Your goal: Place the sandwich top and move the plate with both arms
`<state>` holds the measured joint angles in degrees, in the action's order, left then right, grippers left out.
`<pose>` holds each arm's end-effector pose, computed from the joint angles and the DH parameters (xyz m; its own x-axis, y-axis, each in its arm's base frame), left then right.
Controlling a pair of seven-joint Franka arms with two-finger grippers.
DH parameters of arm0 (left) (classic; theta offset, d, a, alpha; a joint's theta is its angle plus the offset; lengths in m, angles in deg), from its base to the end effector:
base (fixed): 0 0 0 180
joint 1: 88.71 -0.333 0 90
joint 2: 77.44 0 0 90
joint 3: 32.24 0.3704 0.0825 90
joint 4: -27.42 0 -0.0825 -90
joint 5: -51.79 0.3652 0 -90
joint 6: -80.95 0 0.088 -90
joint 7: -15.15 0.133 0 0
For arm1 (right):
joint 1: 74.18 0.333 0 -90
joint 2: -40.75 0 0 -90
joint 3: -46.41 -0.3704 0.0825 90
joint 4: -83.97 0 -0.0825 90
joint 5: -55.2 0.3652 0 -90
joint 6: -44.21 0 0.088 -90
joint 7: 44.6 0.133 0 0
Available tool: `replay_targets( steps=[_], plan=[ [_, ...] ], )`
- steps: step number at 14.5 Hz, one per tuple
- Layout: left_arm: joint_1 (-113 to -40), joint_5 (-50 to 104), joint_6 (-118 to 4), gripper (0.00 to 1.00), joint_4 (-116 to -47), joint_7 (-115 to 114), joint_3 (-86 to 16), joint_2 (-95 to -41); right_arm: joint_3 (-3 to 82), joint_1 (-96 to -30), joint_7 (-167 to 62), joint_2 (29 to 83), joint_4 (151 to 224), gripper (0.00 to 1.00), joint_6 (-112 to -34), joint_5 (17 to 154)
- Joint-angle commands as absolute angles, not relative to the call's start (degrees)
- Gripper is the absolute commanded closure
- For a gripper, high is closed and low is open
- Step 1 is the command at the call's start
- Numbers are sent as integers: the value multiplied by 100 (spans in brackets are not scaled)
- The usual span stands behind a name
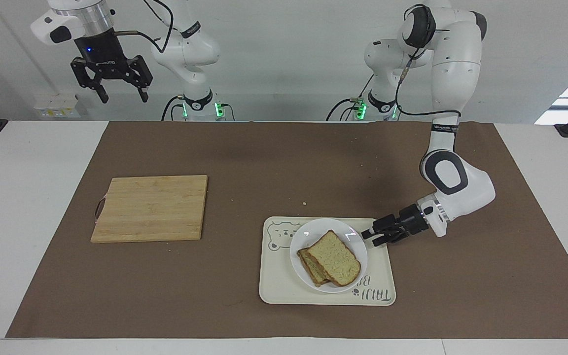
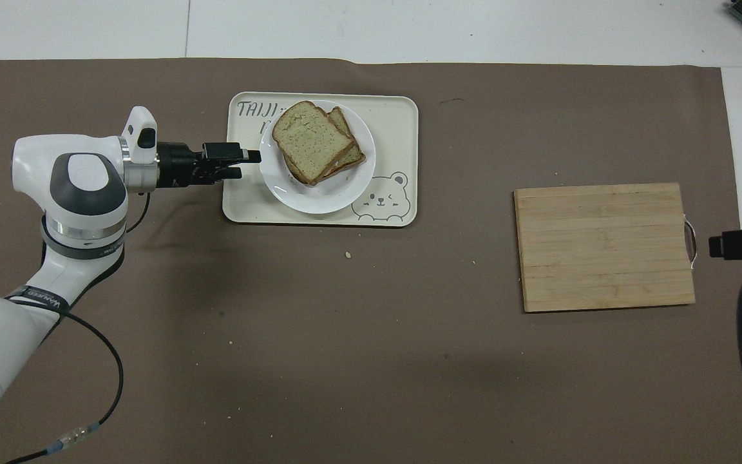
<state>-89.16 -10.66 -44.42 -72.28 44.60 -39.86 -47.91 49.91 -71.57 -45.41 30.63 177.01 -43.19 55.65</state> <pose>0.6783 -0.1246 0.3388 0.9913 0.1176 0.0584 0.0259 -0.6110 0.7912 0.4665 -0.0098 0.7131 0.9969 -0.0009 0.0780 0.0005 -0.9998 -0.0174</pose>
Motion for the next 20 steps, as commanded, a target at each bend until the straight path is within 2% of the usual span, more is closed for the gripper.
replay_targets(
  steps=[1,12,20],
  plan=[
    [-8950,-90,-4421,0,-7559,3891,-3927,-5404,4958,-7225,-4680,2985,17740,0,-4263,5555],
    [-9003,3006,-2884,0,-7480,2913,-3558,-6863,4958,-7225,-4680,2985,17740,0,-4263,5555],
    [-9231,4010,-1672,0,-7085,2895,-3506,-7646,4958,-7225,-4680,2985,17740,0,-4263,5555]
  ],
)
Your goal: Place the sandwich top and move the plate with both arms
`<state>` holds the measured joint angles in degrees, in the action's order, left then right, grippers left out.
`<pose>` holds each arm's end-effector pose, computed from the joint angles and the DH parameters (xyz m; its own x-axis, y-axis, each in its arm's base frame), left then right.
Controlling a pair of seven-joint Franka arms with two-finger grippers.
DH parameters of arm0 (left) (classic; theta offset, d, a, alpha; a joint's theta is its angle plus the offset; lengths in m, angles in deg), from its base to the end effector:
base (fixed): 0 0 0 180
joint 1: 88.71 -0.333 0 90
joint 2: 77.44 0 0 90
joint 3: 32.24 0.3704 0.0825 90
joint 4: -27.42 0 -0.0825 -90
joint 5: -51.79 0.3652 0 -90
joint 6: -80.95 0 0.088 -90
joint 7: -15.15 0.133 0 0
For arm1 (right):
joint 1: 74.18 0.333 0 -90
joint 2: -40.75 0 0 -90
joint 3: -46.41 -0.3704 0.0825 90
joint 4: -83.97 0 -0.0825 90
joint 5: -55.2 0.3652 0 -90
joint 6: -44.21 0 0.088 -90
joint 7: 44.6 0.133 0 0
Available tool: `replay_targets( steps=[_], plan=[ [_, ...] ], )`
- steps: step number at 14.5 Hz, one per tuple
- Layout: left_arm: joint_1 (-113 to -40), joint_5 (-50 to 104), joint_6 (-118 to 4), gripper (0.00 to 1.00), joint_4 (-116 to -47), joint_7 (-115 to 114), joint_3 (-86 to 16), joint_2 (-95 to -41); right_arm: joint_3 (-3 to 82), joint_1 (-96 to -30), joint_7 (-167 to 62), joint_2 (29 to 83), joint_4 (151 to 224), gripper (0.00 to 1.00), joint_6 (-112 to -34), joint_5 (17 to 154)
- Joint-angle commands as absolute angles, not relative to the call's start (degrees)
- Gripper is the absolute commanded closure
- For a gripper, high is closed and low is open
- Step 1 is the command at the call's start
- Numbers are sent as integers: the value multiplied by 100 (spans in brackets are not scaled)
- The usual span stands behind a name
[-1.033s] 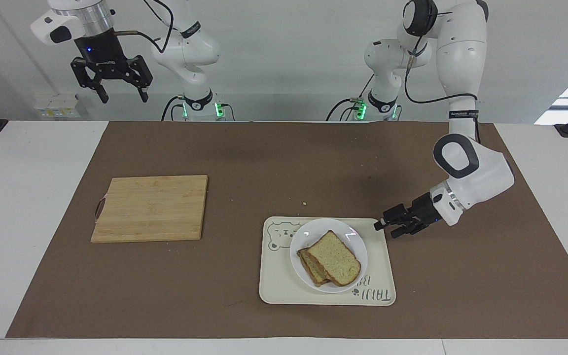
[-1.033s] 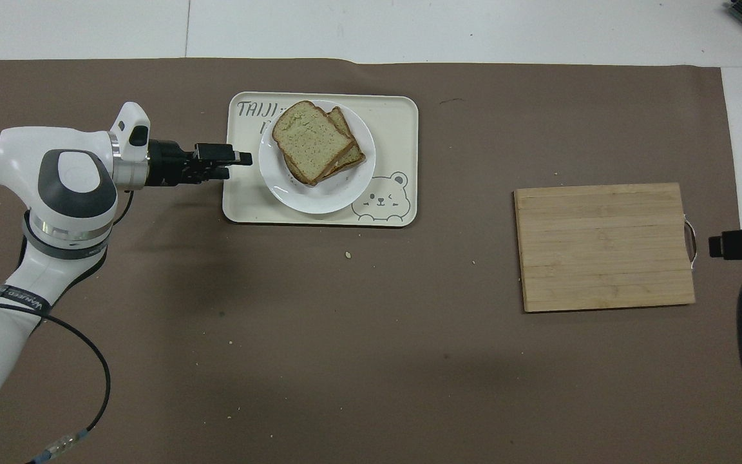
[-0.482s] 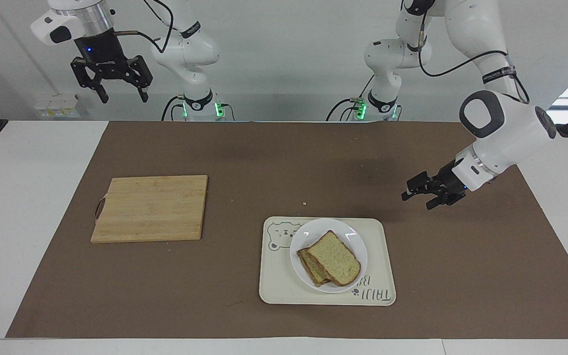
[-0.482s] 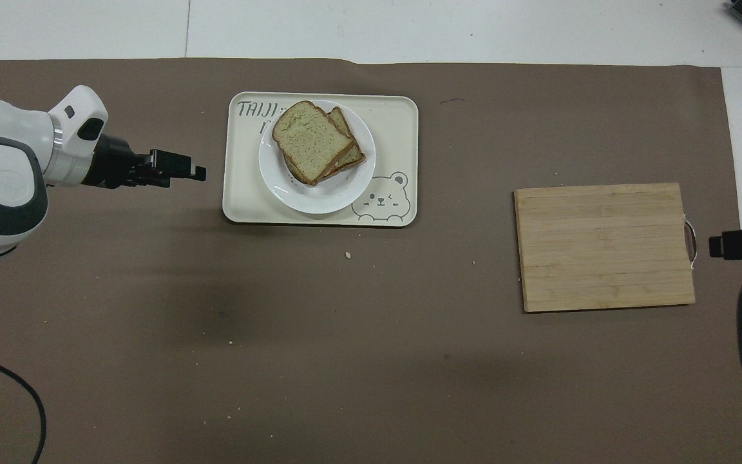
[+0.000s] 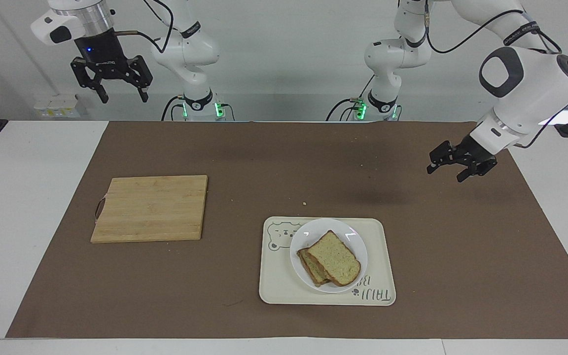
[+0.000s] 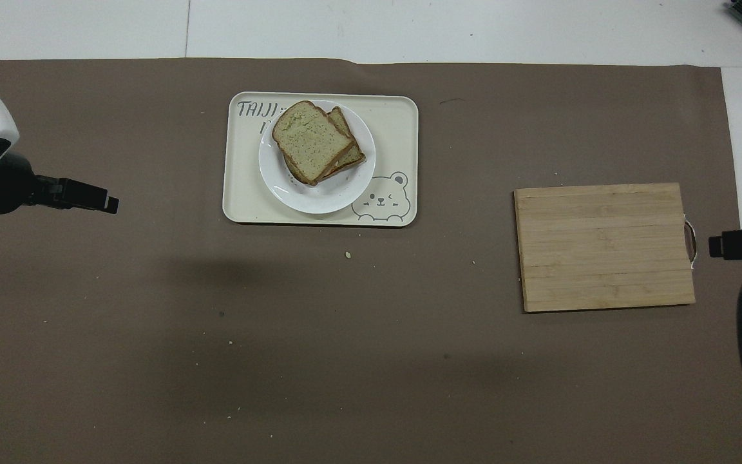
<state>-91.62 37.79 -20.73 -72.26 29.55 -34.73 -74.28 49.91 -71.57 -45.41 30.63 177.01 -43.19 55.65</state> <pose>0.5634 -0.0225 0.5662 0.9819 -0.1865 0.0339 -0.1892 -0.9529 0.2372 0.4665 -0.0098 0.7131 0.9969 -0.0009 0.0780 0.0005 -0.9998 -0.0174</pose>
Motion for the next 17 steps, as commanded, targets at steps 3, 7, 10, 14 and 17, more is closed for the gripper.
replay_targets(
  steps=[3,7,10,14,17],
  plan=[
    [-9231,4379,-1013,0,-6725,2895,-3514,-7892,4958,-7225,-4680,2985,17740,0,-4263,5555],
    [-9231,4616,-371,0,-6636,2895,-3497,-8402,4958,-7225,-4680,2985,17740,0,-4263,5555],
    [-9240,4836,165,0,-6216,2764,-3497,-8438,4958,-7225,-4680,2985,17740,0,-4263,5555],
    [-9240,4898,176,0,-6065,2414,-3506,-8429,4958,-7225,-4680,2985,17740,0,-4263,5555],
    [-9231,4907,167,0,-6082,2323,-3462,-8438,4958,-7225,-4680,2985,17740,0,-4263,5555]
  ],
)
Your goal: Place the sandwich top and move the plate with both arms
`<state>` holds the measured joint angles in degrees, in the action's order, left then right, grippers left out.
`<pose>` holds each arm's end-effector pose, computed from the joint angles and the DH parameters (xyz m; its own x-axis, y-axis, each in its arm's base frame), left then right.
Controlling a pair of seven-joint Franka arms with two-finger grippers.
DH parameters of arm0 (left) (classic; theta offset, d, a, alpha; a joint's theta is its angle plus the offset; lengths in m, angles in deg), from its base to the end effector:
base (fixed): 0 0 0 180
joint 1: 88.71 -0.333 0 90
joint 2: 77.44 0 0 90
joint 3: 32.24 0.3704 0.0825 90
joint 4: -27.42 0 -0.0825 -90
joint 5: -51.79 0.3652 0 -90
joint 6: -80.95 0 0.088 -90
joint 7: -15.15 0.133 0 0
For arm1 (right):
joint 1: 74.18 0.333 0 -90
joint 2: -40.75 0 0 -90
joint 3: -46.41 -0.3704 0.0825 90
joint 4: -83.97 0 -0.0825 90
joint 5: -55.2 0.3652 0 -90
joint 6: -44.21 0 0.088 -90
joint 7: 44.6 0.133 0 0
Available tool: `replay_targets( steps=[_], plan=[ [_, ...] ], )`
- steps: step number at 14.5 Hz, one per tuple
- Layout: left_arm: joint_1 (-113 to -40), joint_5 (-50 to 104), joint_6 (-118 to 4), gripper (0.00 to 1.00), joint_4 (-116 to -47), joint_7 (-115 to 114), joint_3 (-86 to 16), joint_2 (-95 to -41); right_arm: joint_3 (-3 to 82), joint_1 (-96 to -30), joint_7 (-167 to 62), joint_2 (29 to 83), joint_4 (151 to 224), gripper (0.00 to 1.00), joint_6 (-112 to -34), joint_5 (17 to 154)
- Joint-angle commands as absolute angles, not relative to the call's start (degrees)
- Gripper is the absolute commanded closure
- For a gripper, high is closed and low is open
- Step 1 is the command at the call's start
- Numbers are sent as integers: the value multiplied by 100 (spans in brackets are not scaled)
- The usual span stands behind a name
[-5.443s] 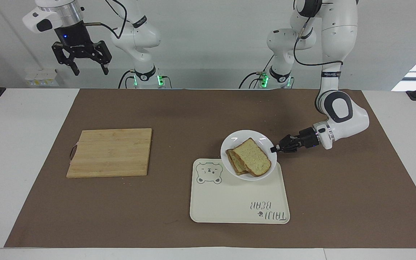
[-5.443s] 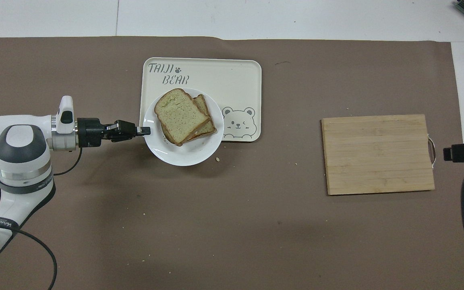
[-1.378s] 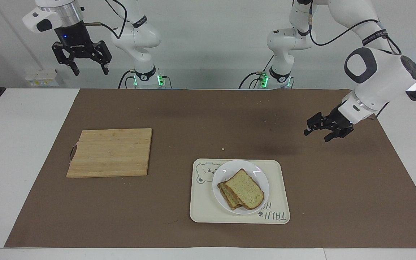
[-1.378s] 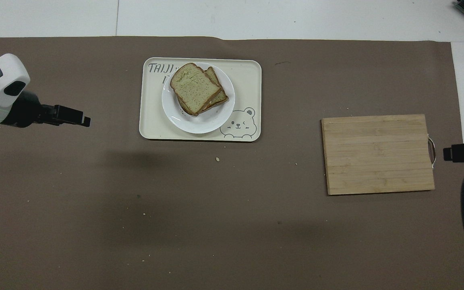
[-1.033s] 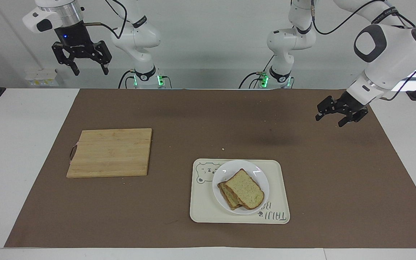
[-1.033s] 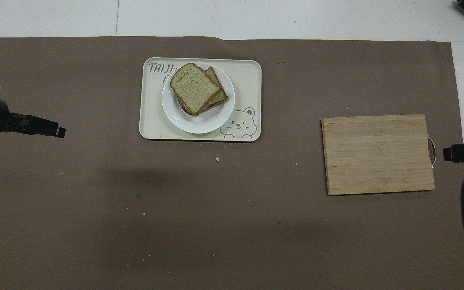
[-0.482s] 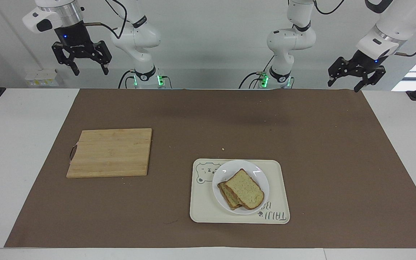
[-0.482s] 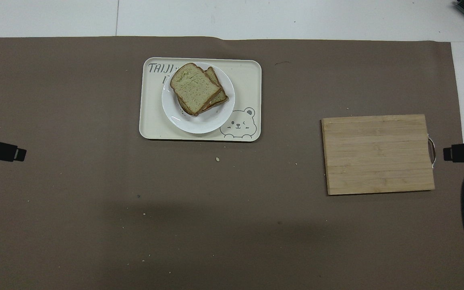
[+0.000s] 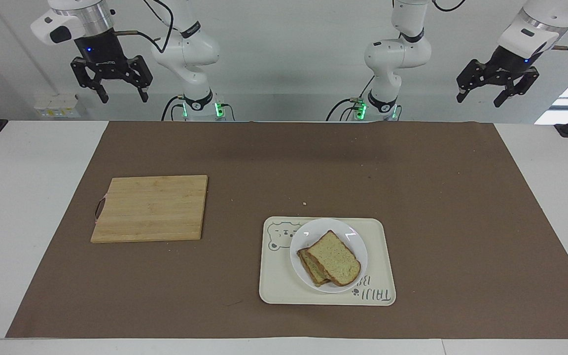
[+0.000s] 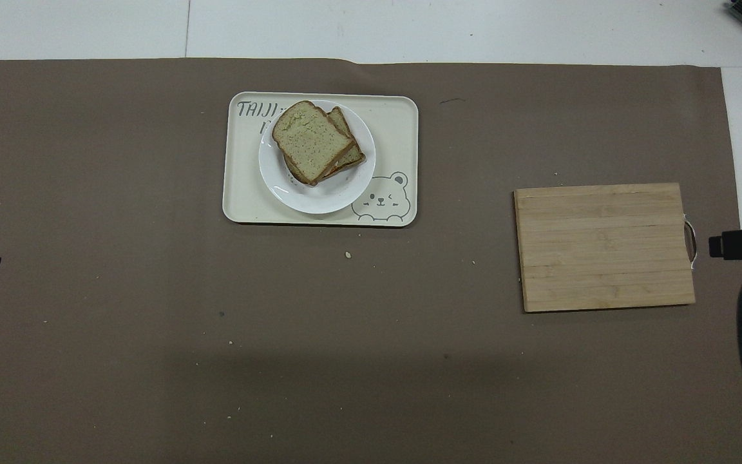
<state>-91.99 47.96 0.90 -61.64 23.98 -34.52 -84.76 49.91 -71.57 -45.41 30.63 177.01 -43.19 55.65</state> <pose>0.4684 -0.0034 0.7097 0.9890 -0.1469 -0.0196 -0.1454 -0.9873 0.0648 0.4665 -0.0098 0.7131 0.9969 -0.0009 0.0780 0.0005 -0.9998 -0.0174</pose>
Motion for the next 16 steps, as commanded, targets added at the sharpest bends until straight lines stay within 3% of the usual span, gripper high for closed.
replay_targets(
  steps=[1,16],
  plan=[
    [-9240,4907,211,0,-6082,2289,-3453,-8447,4958,-7225,-4680,2985,17740,0,-4263,5555],
    [-9205,4907,220,0,-6073,2280,-3374,-8438,4958,-7225,-4680,2985,17740,0,-4254,5555]
  ],
)
